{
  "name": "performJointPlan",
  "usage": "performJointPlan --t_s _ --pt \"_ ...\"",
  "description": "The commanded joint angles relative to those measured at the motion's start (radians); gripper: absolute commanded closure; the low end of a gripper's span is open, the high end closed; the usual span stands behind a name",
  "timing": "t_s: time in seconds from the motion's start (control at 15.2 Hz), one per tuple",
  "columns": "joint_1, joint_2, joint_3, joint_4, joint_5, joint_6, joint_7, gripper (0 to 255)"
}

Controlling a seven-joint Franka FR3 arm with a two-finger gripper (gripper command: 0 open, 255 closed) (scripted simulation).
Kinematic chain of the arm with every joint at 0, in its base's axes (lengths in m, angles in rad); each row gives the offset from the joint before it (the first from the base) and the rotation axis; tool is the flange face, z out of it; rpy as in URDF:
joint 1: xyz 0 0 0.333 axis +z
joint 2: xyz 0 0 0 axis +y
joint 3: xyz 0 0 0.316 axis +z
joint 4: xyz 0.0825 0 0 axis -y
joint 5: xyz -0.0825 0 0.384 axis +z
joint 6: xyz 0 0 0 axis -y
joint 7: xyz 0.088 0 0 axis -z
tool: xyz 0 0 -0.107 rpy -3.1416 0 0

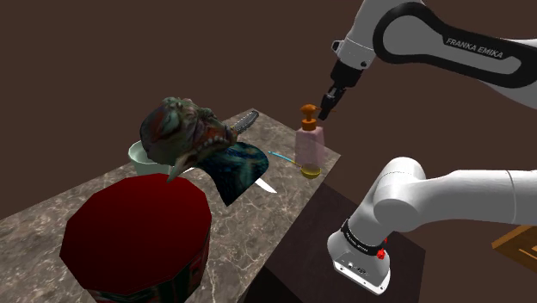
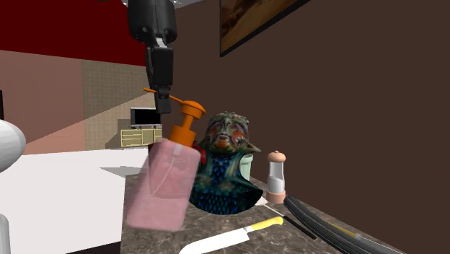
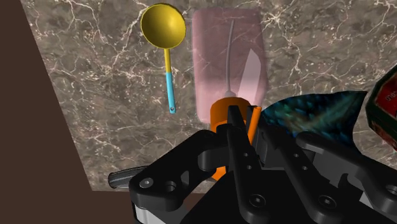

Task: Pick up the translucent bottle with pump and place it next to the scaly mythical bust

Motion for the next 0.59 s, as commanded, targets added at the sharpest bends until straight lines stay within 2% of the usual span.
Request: performJointPlan --t_s 0.0,0.53 --pt "-0.002 -0.008 -0.002 -0.030 -0.002 0.022 0.001 255" --pt "-0.009 -0.028 -0.014 -0.147 -0.015 0.119 0.003 255"
